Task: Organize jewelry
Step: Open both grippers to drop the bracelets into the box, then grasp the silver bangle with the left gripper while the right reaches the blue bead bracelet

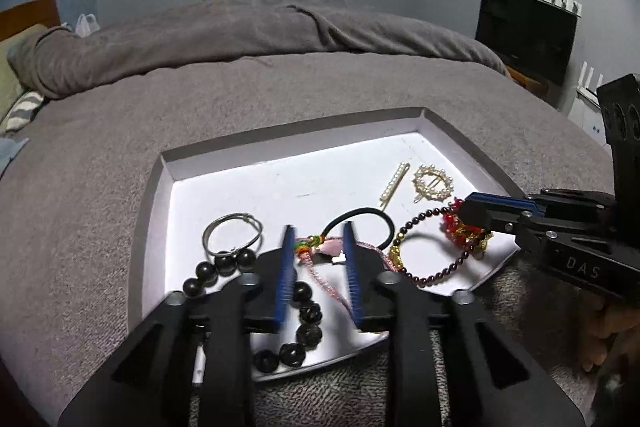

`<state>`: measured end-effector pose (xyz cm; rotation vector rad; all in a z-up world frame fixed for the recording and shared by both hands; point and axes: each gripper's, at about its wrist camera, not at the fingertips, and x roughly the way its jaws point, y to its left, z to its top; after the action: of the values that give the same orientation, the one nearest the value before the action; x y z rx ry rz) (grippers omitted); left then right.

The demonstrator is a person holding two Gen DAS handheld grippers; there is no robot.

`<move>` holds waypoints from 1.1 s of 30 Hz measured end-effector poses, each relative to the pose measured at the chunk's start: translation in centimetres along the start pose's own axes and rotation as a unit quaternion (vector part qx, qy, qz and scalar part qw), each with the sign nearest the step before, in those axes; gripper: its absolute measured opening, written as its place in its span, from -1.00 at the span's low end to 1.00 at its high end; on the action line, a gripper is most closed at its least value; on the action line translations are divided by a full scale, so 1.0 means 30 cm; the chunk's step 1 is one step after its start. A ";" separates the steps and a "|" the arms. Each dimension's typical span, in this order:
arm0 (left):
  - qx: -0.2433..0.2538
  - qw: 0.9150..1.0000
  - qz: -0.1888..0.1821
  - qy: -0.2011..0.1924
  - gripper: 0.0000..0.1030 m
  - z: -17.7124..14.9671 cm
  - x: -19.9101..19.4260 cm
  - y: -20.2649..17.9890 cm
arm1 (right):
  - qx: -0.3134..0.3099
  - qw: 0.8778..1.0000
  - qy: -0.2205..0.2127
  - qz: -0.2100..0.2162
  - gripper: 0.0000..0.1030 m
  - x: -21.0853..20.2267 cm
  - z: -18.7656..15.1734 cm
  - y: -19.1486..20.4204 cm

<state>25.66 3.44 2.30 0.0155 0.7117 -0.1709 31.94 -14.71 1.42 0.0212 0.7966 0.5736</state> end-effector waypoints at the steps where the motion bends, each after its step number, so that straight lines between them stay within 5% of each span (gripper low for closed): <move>1: -0.002 1.000 -0.001 0.000 -0.23 -0.001 -0.002 0.004 | -0.002 1.000 -0.002 0.000 -0.71 -0.003 0.000 0.001; 4: -0.009 1.000 0.004 -0.001 0.11 0.000 -0.011 0.017 | -0.009 1.000 -0.011 -0.007 -0.18 -0.023 -0.006 0.007; 6: -0.012 1.000 0.006 -0.005 0.35 -0.001 -0.022 0.021 | -0.014 1.000 -0.018 -0.012 -0.17 -0.044 -0.012 0.009; 17: 0.007 1.000 -0.006 -0.021 0.51 -0.085 -0.178 -0.037 | -0.028 0.999 -0.027 0.001 -0.17 -0.155 -0.068 0.021; 27: 0.079 0.993 -0.083 -0.001 0.52 -0.193 -0.244 -0.200 | 0.002 0.999 -0.042 0.010 -0.17 -0.236 -0.097 -0.026; 33: 0.126 0.988 -0.081 0.021 0.52 -0.251 -0.223 -0.254 | 0.006 0.999 -0.040 0.012 -0.17 -0.243 -0.105 -0.037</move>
<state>14.57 -2.52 1.29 0.2047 0.7295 -0.4165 26.29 -19.86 3.83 0.0639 0.7228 0.5874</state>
